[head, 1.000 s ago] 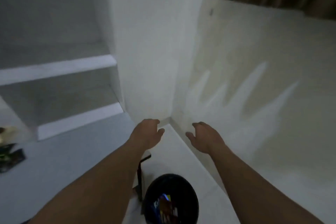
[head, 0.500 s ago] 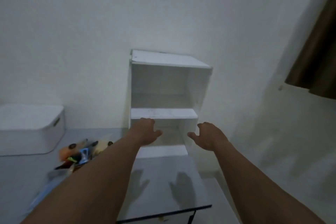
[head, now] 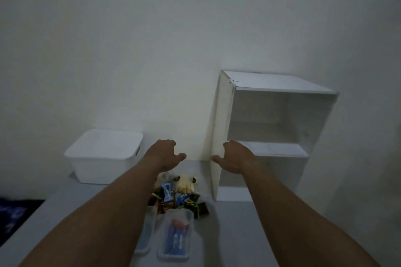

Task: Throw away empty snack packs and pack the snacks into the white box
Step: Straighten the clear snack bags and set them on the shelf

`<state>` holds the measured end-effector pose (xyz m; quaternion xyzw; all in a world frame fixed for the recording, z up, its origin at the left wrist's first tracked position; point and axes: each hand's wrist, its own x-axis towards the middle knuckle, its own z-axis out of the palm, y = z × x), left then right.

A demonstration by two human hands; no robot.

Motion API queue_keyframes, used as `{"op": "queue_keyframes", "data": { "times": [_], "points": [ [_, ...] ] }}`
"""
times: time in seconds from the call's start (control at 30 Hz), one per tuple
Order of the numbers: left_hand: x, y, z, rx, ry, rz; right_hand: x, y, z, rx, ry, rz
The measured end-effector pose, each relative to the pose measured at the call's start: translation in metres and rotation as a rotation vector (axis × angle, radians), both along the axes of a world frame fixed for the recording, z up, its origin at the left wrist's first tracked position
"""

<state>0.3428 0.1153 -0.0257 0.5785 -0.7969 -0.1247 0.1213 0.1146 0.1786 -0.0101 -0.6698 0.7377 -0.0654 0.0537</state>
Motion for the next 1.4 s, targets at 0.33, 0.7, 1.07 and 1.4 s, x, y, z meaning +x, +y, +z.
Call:
{"op": "queue_keyframes", "data": {
  "times": [0.33,0.7,1.07,1.4],
  "points": [
    [0.045,-0.079,-0.060,0.122,0.002,0.081,0.059,-0.107,-0.069,0.132,-0.073,0.101],
    [0.068,-0.194,-0.134,0.255,0.012,0.161,0.087,-0.235,-0.154,0.237,-0.152,0.184],
    [0.075,-0.280,-0.244,0.398,-0.028,0.050,0.123,-0.296,-0.252,0.313,-0.159,0.144],
    [0.062,-0.321,-0.307,0.439,-0.013,0.008,0.142,-0.323,-0.303,0.295,0.075,0.116]
  ]
}}
